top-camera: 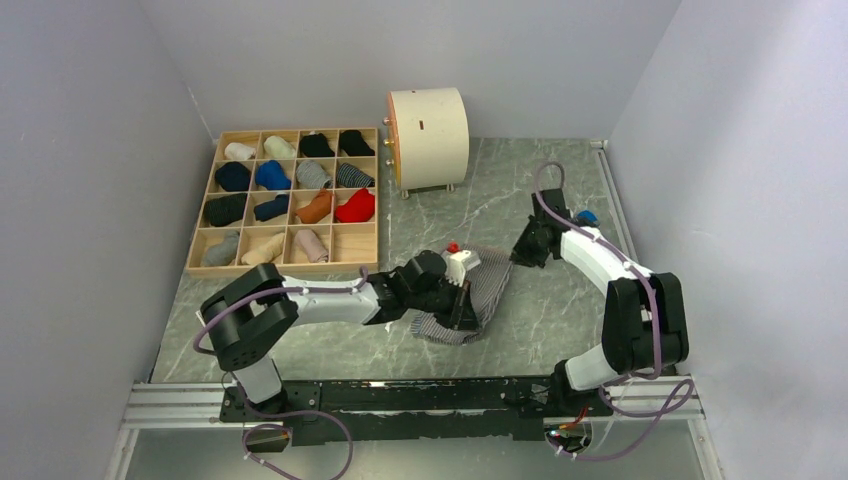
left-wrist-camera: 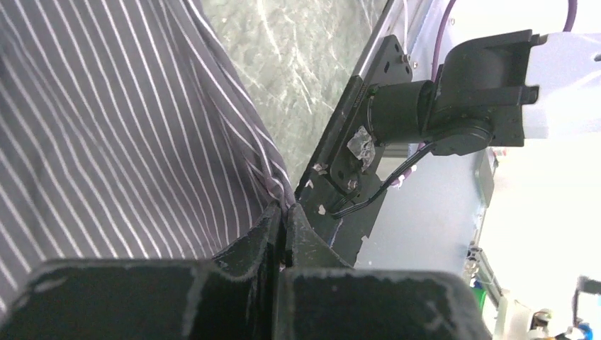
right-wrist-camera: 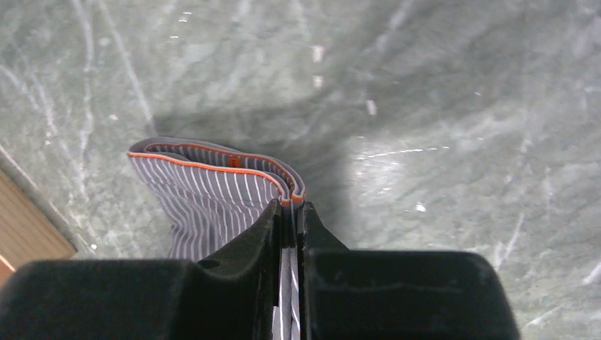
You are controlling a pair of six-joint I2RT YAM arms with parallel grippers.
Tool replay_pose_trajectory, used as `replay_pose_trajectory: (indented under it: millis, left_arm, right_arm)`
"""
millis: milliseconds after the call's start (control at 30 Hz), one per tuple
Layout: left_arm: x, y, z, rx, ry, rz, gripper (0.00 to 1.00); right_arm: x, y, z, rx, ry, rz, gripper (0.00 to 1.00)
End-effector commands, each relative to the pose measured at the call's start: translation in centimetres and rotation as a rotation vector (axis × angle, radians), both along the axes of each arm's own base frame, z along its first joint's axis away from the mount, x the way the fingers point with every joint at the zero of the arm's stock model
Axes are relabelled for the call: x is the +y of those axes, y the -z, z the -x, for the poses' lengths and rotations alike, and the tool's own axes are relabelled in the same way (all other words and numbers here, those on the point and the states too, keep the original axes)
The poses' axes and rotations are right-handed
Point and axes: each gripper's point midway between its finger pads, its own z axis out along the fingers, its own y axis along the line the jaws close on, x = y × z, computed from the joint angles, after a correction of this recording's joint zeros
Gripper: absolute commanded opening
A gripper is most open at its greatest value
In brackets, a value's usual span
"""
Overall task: Roll the underwear
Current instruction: Fold the underwear at the center of the board.
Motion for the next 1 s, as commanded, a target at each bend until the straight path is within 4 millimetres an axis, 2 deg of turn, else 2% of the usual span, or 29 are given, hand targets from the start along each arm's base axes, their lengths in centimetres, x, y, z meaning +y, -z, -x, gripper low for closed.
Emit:
replay_pose_trajectory:
  millis: [0,133,267,467,733,967]
  left_arm:
    - [-1.3,0.3,1.8,-0.054,0.130,-0.055,0.05]
    - [-2.0,1.1,2.5,-0.073,0.155,-0.103,0.05]
    - [-2.0,1.1,2.3,-0.067,0.120,-0.098,0.05]
    - [-1.7,0.4,1.8,-0.056,0.087,-0.066,0.05]
    - [-0.4,-0.5,0.5,-0.036,0.053,-0.028,0.05]
    - [1.6,0.0,-0.9,-0.022,0.012,-0.054,0.05]
  right_arm:
    - [-1.3,0.7,0.0,-0.052,-0.001,-0.064,0.00]
    - [-2.0,1.8,0.4,-0.018,-0.012,-0.088,0.00]
    - [-1.4,1.4,0.2,-0.019,-0.041,-0.115,0.00]
    - [-1.9,0.9,0.1,-0.021,-0.005,-0.082,0.00]
    - [-2.1,-0.1,-0.5,-0.013,0.044,-0.011,0.00]
    - [-0.2,-1.0,-1.6,-0.017,0.009,0.030,0.00]
